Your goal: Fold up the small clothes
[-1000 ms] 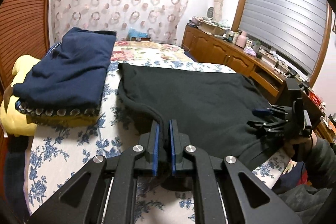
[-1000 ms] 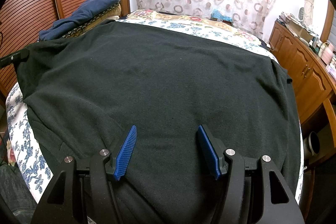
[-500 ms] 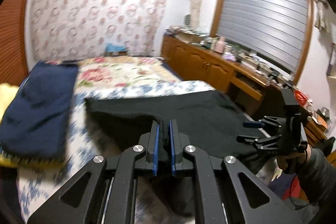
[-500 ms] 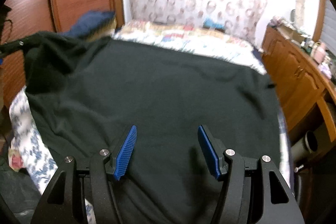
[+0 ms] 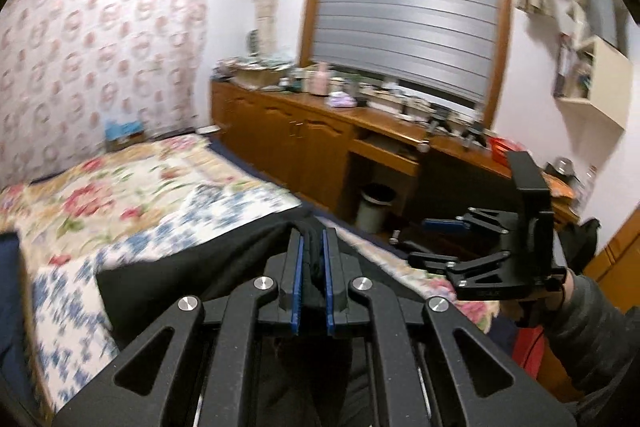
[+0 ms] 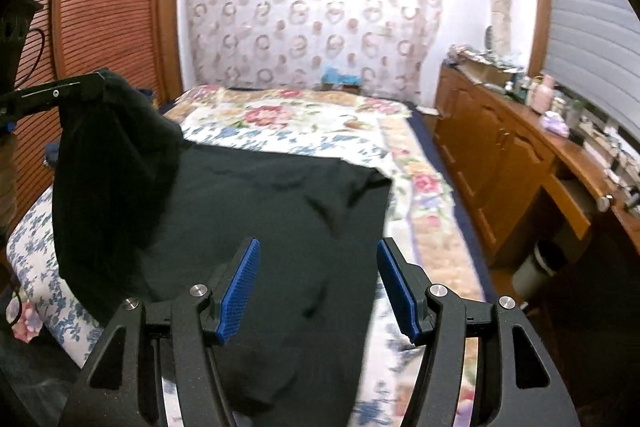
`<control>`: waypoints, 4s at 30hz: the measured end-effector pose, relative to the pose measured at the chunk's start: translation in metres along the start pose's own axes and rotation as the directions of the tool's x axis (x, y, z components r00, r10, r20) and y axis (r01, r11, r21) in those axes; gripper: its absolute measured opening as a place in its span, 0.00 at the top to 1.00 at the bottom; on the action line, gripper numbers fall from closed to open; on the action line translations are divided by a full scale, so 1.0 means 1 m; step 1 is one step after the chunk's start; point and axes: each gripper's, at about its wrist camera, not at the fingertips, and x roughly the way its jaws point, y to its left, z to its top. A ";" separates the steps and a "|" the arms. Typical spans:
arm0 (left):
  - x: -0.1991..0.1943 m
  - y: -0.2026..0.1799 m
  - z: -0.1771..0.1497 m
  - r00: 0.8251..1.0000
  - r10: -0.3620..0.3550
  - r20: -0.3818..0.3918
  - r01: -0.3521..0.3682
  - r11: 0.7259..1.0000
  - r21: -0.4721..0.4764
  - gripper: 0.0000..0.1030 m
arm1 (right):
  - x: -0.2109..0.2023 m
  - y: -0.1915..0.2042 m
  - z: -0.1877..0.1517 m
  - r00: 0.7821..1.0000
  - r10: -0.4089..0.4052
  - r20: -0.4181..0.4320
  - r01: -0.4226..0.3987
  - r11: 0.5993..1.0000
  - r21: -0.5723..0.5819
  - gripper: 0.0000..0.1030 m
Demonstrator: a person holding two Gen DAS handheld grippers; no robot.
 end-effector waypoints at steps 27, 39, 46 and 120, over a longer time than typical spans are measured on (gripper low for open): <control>0.011 0.055 -0.062 0.970 0.212 -0.118 -0.222 0.972 -0.080 0.34 | 0.077 0.042 0.002 0.984 0.133 -0.116 -0.134 0.991 0.003 0.39; -0.016 0.095 -0.092 0.939 0.316 -0.137 -0.335 0.930 -0.151 0.34 | 0.106 0.047 0.024 0.978 0.168 -0.121 -0.181 0.978 -0.103 0.39; -0.028 0.109 -0.102 0.925 0.353 -0.139 -0.373 0.912 -0.171 0.34 | 0.124 0.065 0.033 0.970 0.193 -0.145 -0.217 0.962 -0.165 0.39; 0.013 0.068 -0.123 0.953 0.214 -0.213 -0.246 0.959 -0.138 0.34 | 0.065 -0.065 -0.041 0.976 0.068 -0.207 -0.061 0.997 0.040 0.64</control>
